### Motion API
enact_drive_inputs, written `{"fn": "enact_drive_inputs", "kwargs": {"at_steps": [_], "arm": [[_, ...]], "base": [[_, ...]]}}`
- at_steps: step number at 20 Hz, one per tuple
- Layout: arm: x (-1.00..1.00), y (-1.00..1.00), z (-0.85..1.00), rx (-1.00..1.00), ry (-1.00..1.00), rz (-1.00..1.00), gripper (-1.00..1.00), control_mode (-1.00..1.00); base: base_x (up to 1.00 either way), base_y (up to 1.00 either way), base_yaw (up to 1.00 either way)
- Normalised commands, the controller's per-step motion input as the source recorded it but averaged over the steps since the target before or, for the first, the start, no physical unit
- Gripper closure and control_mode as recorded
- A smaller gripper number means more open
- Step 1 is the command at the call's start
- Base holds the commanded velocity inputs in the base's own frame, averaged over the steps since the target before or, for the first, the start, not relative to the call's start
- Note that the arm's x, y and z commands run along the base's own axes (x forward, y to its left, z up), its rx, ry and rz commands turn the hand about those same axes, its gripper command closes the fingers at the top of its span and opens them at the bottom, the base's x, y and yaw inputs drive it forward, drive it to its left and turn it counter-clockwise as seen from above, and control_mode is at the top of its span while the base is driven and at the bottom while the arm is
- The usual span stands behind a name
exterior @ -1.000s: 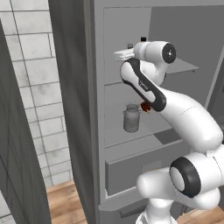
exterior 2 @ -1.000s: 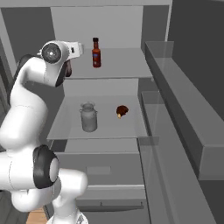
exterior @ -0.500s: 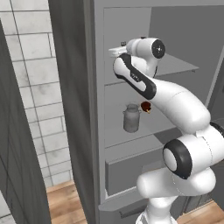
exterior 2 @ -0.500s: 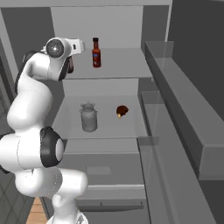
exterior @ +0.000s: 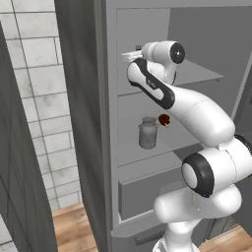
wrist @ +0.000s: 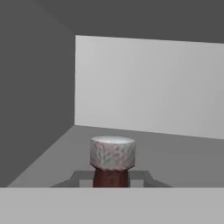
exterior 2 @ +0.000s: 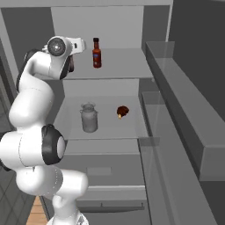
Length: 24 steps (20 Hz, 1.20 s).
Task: Place the condiment bottle and ketchup from the counter to the top shelf of the fridge. If the existing items in the fridge are on the top shelf, move them to other shelves.
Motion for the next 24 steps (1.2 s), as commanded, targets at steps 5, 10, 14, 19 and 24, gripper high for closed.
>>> {"fn": "enact_drive_inputs", "kwargs": {"at_steps": [5,10,14,19,24], "arm": [[0.0,0.0,0.0,0.0,0.0,0.0,-1.0,-1.0],[0.0,0.0,0.0,0.0,0.0,0.0,-1.0,-1.0],[-0.13,0.0,0.0,0.0,0.0,0.0,-1.0,-1.0],[-0.62,-0.03,0.0,0.0,0.0,-0.05,-1.0,-1.0],[-0.84,-0.13,0.11,0.01,-0.03,-0.15,-1.0,-1.0]], "base": [[0.0,0.0,0.0],[0.0,0.0,0.0],[0.0,0.0,0.0],[0.0,0.0,0.0],[0.0,0.0,0.0]]}}
